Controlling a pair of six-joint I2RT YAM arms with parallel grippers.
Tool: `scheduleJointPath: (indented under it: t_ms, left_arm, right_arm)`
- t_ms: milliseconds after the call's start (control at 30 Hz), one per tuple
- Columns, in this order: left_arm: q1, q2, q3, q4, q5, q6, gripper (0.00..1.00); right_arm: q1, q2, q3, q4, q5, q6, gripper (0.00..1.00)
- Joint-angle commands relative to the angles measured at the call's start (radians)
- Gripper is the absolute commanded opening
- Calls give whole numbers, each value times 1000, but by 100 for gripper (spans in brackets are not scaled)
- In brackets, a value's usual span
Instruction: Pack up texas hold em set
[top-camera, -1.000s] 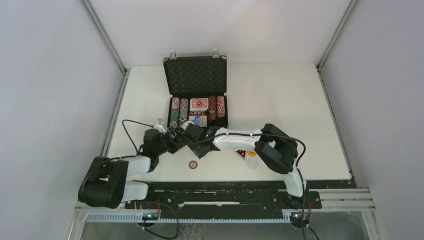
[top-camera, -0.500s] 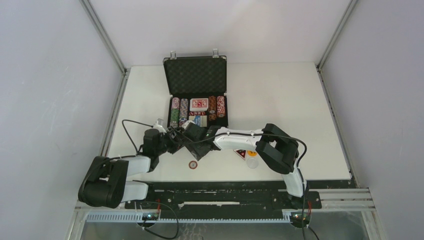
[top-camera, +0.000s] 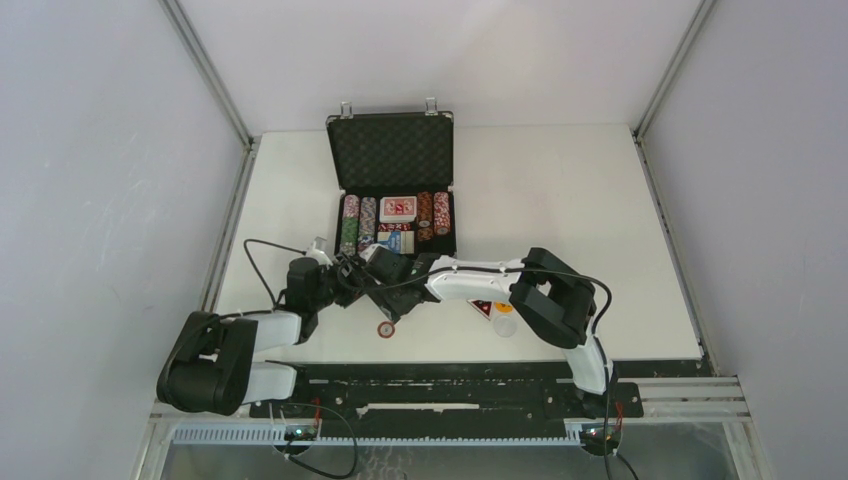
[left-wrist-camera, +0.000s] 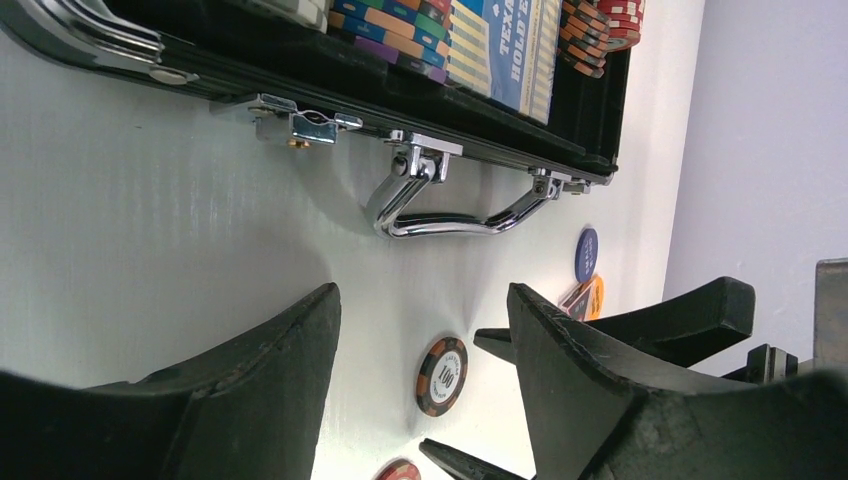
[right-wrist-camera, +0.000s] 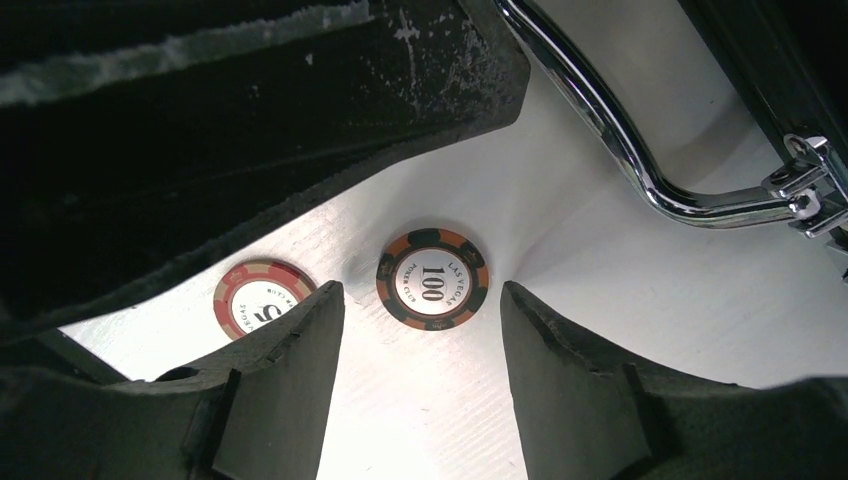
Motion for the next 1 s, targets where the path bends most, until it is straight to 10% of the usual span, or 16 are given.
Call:
scheduleJointPath:
  t_ms: [0,967]
  left_arm:
    - [-4,14,-3,-9,15,5,69]
    - [-3,-7,-6,-15,2,-11,69]
  right_arm:
    - [11,50,-1,31,12,4,66]
    - [-11,39,-103,56,25,29,64]
